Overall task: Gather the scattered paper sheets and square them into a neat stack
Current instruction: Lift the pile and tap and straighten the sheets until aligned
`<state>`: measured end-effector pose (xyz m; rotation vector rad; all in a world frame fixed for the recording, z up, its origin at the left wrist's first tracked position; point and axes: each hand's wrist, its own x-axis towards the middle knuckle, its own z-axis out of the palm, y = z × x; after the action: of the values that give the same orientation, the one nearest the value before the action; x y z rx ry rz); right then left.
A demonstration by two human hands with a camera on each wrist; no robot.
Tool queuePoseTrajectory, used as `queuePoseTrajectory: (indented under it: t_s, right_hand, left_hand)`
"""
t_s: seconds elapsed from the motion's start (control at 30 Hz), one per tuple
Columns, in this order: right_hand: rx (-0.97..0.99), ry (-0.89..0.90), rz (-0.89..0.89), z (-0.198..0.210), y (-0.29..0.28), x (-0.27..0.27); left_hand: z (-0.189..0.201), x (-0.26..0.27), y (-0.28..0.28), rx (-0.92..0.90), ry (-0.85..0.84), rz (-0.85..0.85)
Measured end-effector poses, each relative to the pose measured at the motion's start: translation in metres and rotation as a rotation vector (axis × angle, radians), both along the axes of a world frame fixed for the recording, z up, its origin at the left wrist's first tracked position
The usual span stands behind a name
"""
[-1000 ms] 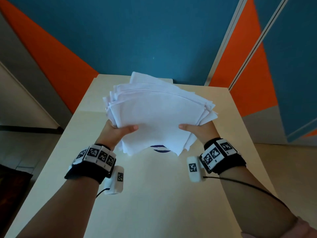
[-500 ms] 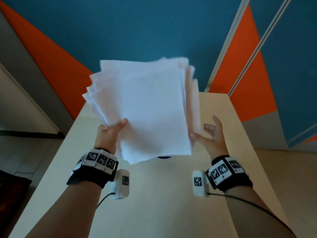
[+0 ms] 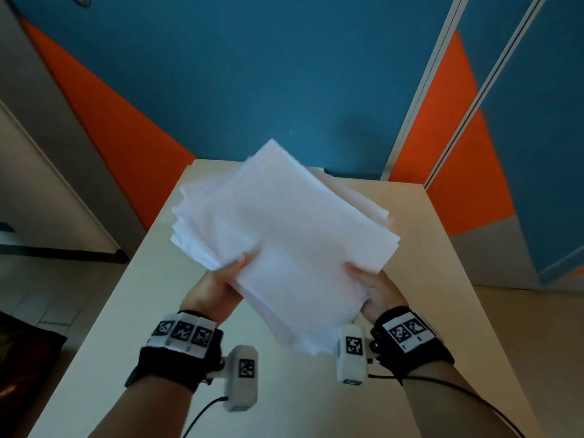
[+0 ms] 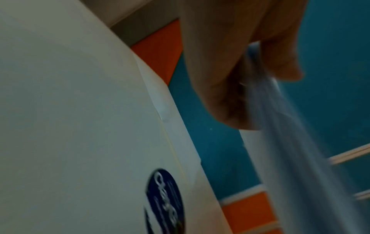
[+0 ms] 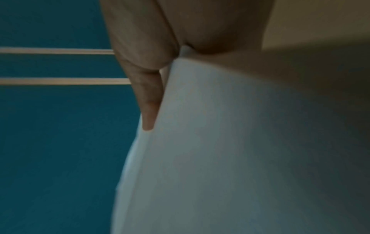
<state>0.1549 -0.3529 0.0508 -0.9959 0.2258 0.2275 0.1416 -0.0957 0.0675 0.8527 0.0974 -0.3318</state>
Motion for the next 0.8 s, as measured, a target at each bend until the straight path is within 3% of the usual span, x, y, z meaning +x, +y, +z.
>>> queuePoseTrajectory:
  t_s: [0.07,0.1,0.17,0.3,0.37,0.47,0.57,0.7,0.8]
  right_hand:
    - [-0.049,-0.028,0.029,0.003,-0.015,-0.004]
    - [-0.078,-0.030,0.050,0.003,-0.023,-0.006]
    - [-0.163,-0.021,0.103,0.004,-0.036,-0.013]
    - [-0.310,0.052,0.217,0.004,-0.046,-0.020]
    - [-0.453,0.079,0.225,0.004,-0.043,-0.019]
    - [-0.612,0.073,0.198,0.014,-0.034,-0.016]
    - [-0.632,0.048,0.284,0.022,-0.035,-0.013]
    - [-0.732,0.151,0.490,0.026,-0.039,-0.015]
    - [-0.775,0.095,0.345,0.027,-0.037,-0.016]
  left_hand:
    - [-0.002,-0.007,0.030,-0.222,0.025,0.016]
    - [0.000,-0.010,0.046,-0.197,0.080,0.072]
    - [0.002,-0.013,0.070,0.021,0.080,0.074]
    - [0.015,-0.011,0.070,0.545,-0.016,-0.247]
    - [0.009,-0.009,0.058,0.716,0.037,-0.228]
    - [-0.009,-0.008,0.050,0.684,0.053,-0.021]
    - [-0.012,-0.007,0.048,0.541,0.055,0.118]
    - [-0.007,-0.003,0.055,0.465,0.051,0.129]
    - [0.003,-0.005,0.058,0.559,0.058,0.077]
